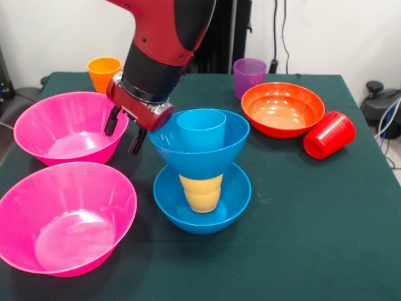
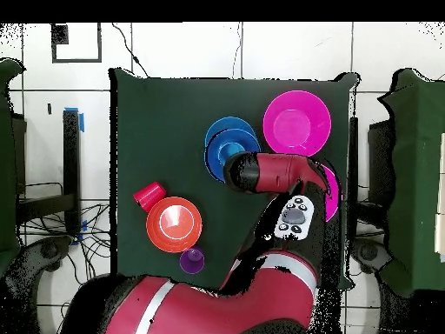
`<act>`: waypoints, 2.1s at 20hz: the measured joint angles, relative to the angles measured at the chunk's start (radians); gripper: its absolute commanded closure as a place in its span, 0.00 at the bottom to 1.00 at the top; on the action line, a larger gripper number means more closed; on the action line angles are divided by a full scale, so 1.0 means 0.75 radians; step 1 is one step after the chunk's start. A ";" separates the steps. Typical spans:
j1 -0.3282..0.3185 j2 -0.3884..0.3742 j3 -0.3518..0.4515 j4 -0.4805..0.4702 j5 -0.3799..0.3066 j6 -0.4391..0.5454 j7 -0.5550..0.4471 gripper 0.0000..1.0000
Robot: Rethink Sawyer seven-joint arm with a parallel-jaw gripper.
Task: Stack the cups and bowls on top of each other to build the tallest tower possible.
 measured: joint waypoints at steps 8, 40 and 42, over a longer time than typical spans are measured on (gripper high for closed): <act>0.014 -0.058 0.000 0.041 0.000 0.000 0.000 0.00; 0.078 -0.157 0.000 0.045 -0.001 0.106 0.000 0.00; 0.079 -0.168 0.000 0.044 0.000 0.131 0.000 0.00</act>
